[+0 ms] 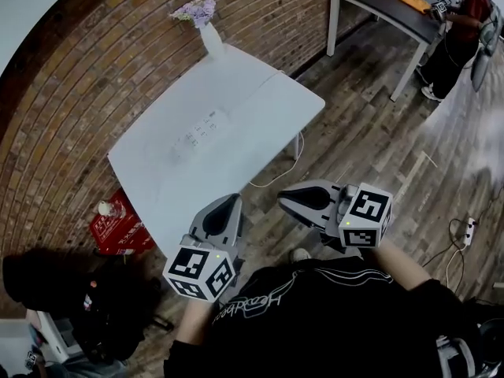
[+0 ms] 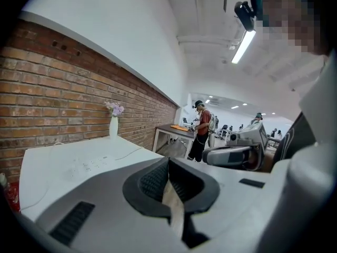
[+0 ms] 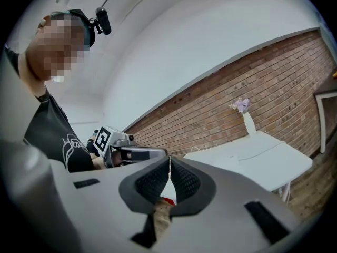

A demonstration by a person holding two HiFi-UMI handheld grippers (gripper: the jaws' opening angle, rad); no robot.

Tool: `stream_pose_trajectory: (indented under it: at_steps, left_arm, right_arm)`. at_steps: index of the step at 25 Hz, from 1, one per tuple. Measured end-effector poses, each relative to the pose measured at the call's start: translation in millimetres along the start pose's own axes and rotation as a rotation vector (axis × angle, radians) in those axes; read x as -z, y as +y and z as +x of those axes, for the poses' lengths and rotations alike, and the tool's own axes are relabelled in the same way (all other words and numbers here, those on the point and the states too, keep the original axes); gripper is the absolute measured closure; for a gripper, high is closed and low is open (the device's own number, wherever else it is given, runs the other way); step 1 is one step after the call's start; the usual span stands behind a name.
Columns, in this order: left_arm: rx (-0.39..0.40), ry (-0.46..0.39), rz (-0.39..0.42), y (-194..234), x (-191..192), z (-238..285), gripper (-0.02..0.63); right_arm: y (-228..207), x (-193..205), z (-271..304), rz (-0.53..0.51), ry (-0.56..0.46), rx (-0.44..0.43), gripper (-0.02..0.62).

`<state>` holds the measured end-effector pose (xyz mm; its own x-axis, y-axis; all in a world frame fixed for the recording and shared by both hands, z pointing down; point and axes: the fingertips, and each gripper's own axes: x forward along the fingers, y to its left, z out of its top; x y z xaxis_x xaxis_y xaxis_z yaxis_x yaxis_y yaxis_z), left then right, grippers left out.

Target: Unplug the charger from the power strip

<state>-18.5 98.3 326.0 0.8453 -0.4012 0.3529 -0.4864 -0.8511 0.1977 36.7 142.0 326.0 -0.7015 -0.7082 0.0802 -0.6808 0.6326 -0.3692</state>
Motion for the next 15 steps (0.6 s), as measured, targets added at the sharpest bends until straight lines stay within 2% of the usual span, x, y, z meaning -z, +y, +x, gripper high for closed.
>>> stream_pose_trajectory:
  at_steps: [7,15]
  left_arm:
    - [-0.062,0.016,-0.050,46,0,24,0.601]
    - [-0.127,0.049,-0.131,145,-3,58,0.601]
  right_arm:
    - [-42,-6,30,0.024,0.040,-0.043,0.598]
    - [-108,-15,96,0.070,0.104,-0.069,0.597]
